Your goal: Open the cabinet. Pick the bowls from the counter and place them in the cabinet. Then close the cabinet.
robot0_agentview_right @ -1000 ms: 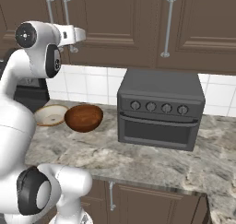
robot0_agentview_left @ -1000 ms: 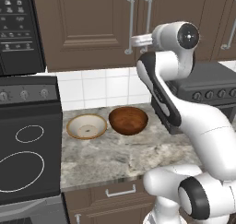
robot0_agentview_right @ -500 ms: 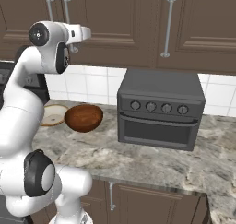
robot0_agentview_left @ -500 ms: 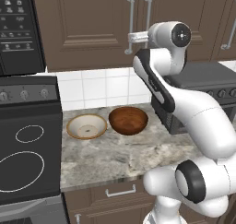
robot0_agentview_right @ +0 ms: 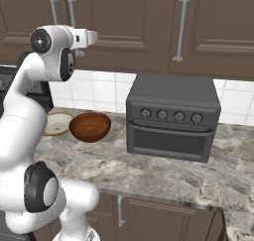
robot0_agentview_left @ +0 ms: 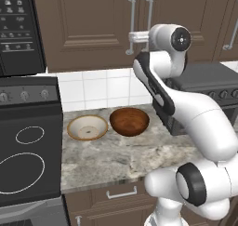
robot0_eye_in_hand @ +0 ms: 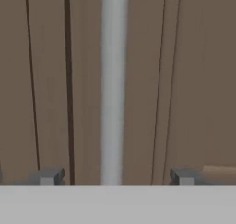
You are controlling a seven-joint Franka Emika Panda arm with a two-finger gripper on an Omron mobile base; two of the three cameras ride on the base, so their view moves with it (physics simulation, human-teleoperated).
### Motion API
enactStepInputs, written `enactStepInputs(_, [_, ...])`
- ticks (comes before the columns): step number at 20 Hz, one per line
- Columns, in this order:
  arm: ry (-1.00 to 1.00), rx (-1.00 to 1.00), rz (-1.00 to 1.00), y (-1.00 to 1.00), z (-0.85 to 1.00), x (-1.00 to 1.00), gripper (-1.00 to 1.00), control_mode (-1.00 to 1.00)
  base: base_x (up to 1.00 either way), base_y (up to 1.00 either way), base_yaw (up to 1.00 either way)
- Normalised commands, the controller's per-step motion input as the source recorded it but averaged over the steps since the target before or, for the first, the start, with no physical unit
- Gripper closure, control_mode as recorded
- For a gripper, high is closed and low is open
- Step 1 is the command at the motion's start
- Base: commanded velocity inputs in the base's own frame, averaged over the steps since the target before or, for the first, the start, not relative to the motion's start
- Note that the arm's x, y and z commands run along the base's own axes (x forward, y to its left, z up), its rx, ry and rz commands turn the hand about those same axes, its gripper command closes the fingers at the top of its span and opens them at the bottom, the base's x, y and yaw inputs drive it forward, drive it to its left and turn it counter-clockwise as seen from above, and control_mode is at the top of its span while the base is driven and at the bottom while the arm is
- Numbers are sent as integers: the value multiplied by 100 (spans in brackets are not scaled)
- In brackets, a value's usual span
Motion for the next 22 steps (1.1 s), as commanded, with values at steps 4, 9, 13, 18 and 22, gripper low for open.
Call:
enactStepInputs(4, [-8,0,0,-17,-30,38,100,-100,0,0,0])
enactStepInputs(9, [-12,10,5,-92,-6,-11,100,-100,0,0,0])
enactStepInputs(13, [-6,32,0,-100,0,-71,100,-100,0,0,0])
enactStepInputs(18, [6,46,0,-100,4,-100,100,-100,0,0,0])
enactStepInputs(22, [18,50,0,-100,11,-100,100,-100,0,0,0])
